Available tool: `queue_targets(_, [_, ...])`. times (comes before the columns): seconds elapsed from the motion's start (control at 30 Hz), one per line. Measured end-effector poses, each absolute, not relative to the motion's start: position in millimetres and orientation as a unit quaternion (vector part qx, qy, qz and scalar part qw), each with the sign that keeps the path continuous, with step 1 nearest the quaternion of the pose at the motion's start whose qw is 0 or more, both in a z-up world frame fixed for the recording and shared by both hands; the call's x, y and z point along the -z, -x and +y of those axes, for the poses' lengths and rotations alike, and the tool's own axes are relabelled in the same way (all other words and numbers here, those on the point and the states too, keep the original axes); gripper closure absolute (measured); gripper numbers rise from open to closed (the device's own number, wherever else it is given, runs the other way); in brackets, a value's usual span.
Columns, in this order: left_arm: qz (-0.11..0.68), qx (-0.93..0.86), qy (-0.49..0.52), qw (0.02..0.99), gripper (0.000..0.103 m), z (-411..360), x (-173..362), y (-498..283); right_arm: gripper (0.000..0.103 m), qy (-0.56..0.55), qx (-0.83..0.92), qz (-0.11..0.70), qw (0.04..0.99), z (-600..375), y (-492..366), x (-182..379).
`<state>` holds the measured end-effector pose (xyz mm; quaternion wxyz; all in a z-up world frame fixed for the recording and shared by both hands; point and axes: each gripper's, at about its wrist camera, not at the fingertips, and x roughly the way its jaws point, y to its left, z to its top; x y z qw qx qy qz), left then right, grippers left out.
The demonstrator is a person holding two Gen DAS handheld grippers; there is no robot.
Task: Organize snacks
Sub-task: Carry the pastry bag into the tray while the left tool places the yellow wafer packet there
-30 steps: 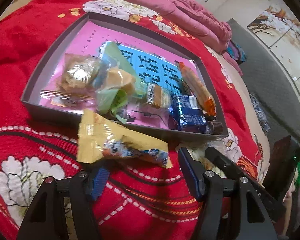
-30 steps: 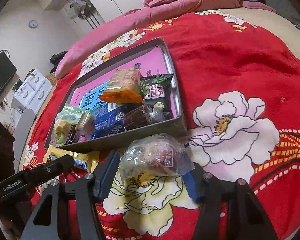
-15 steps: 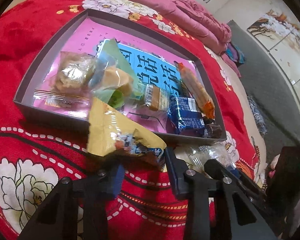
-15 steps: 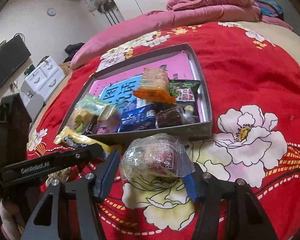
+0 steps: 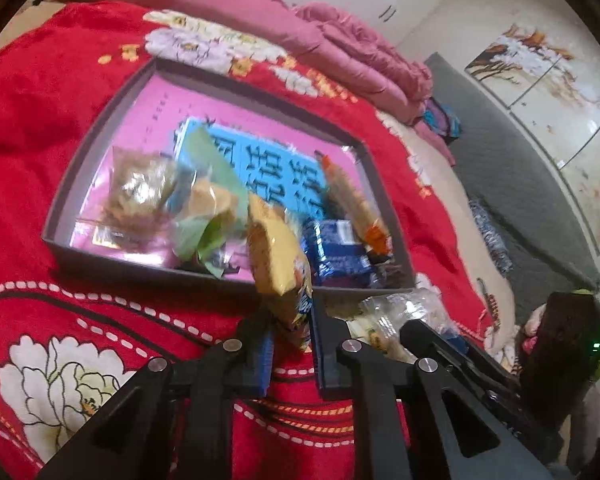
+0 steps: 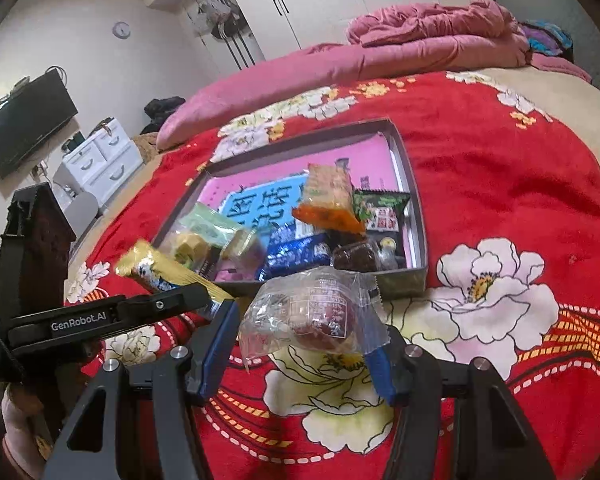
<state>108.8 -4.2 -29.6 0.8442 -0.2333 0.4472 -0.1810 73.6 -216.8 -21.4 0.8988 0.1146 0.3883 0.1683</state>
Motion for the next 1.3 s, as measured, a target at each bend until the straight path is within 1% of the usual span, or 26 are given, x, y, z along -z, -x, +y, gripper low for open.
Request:
queue_targets(0.37, [0.393,0.170,0.266,0.864,0.088,35,8,-103,0.044,-0.122,-0.172,0.372,0.904,-210,-79,12])
queue_targets(0.63, [0.383,0.142,0.292,0.865,0.088,61,12,-116,0.044,-0.125,-0.169,0.370,0.905,-207,-88,13])
queue_targets(0.87, [0.386,0.123,0.277,0.871,0.088,67,15,-125,0.044,-0.125,-0.166,0.365,0.907,-202,-98,11])
queue_targets(1.3, [0.406,0.089,0.258,0.872,0.088,79,25,-133,0.044,-0.083,-0.171,0.360,0.913,-179,-116,10])
